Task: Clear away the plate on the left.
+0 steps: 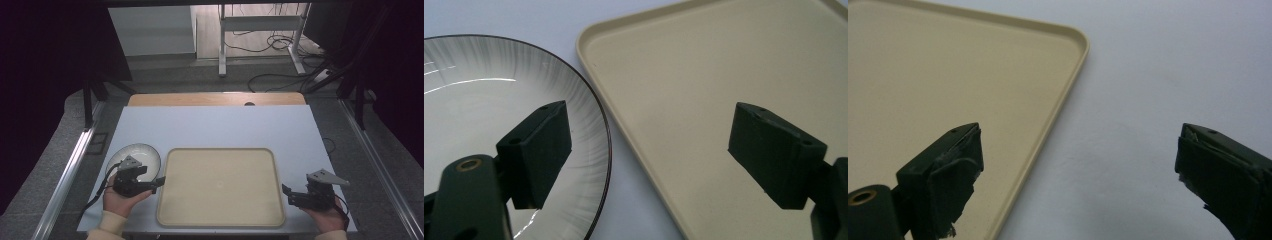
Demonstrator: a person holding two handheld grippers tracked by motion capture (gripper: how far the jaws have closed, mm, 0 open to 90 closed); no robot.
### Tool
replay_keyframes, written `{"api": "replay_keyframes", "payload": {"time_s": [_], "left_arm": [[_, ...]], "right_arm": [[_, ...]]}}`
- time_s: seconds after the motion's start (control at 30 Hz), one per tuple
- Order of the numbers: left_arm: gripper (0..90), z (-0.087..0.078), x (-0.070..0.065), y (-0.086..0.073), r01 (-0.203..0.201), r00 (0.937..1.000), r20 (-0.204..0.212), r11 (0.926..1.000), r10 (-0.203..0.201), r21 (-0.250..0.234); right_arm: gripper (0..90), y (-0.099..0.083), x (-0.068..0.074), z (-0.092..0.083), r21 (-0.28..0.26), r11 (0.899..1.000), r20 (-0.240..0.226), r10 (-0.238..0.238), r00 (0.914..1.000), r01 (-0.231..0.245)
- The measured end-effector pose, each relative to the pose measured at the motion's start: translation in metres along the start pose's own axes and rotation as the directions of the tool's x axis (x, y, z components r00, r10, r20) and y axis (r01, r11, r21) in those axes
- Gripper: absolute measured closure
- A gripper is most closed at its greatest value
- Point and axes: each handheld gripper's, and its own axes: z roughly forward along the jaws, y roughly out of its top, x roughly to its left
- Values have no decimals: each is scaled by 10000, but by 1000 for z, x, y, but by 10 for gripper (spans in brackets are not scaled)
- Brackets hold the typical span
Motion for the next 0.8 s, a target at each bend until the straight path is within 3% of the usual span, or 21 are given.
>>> {"api": "replay_keyframes", "payload": {"time_s": [0.27, 0.6, 0.8], "left_arm": [[179, 2, 2, 2, 16, 10000, 18, 10000, -16, -37], [191, 1, 2, 2, 21, 10000, 18, 10000, -21, -89], [193, 1, 2, 1, -81, 9999, -61, 10000, 81, -29]], "right_arm": [[99, 0, 2, 2, 177, 9994, -120, -284, 9995, 286], [106, -2, -1, -2, 223, 9993, -144, -308, 9994, 311], [106, -1, 2, 1, 230, 9974, -122, -678, 9976, 681]]}}
